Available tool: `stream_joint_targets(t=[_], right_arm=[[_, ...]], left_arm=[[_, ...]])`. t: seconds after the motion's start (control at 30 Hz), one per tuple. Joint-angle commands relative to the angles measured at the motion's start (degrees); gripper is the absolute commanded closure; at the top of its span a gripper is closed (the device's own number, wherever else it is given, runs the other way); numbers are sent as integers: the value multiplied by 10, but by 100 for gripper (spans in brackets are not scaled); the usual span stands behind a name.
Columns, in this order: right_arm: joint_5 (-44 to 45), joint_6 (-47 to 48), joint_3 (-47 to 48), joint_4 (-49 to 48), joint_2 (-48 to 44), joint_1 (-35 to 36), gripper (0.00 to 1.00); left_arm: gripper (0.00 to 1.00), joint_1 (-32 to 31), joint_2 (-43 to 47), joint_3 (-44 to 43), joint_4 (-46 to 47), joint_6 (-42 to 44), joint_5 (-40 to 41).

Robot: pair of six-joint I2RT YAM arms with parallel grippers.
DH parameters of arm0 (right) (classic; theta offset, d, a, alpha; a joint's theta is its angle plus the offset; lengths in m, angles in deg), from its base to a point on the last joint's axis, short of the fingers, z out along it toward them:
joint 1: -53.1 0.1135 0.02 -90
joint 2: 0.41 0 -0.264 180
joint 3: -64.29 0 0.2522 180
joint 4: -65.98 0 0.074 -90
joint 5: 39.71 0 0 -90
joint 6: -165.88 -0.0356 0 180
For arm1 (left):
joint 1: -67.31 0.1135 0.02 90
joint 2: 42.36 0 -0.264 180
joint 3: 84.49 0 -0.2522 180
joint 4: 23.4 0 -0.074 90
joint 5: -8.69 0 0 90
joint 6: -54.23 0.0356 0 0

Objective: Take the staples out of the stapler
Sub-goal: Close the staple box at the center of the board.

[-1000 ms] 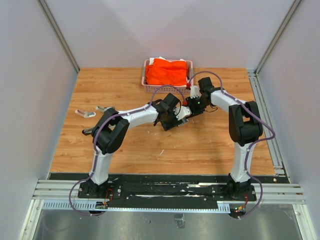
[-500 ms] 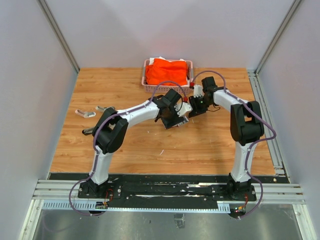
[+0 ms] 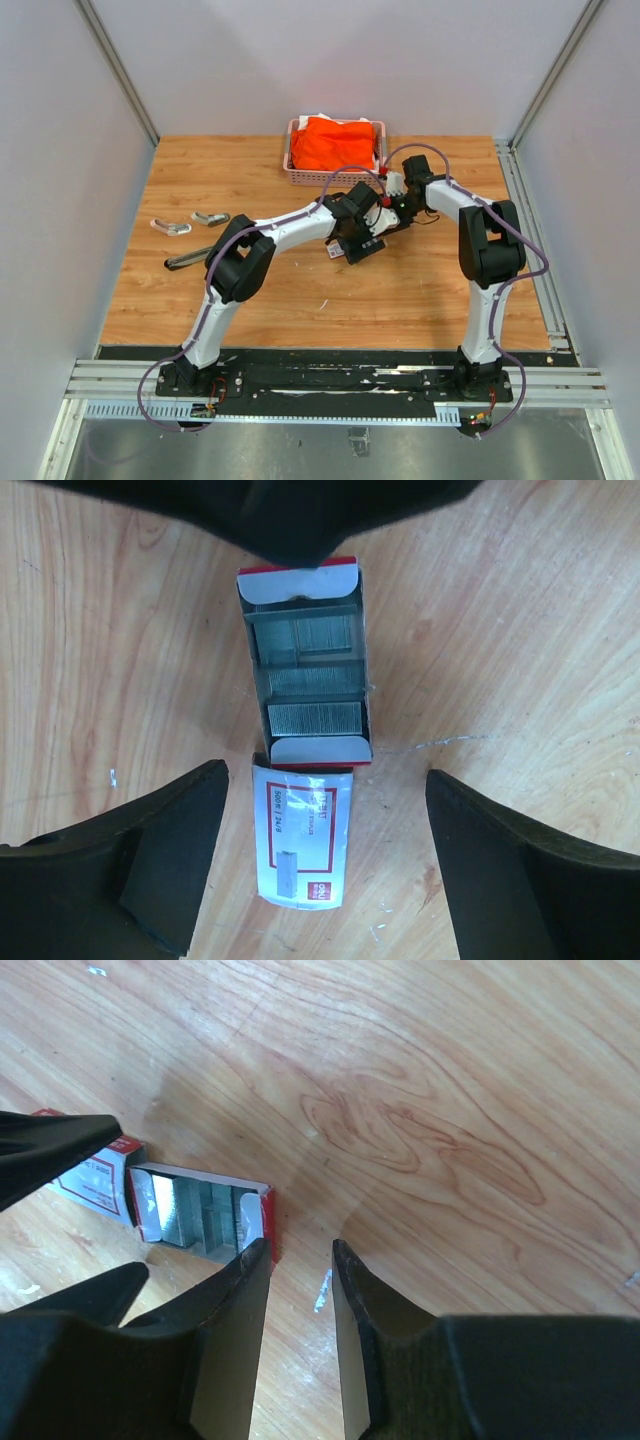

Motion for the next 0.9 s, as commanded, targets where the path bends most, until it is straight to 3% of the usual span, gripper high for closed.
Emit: stream_joint_targets(t=[0.0,0.87], right_arm=[[-36,-11,15,5,24,-7,67],[-47,-16,5,12,52,3,77]], left_arm=[[15,-2,-20,-20,-7,-12,-15],[31,-2,-39,-3,9,-15,-13]])
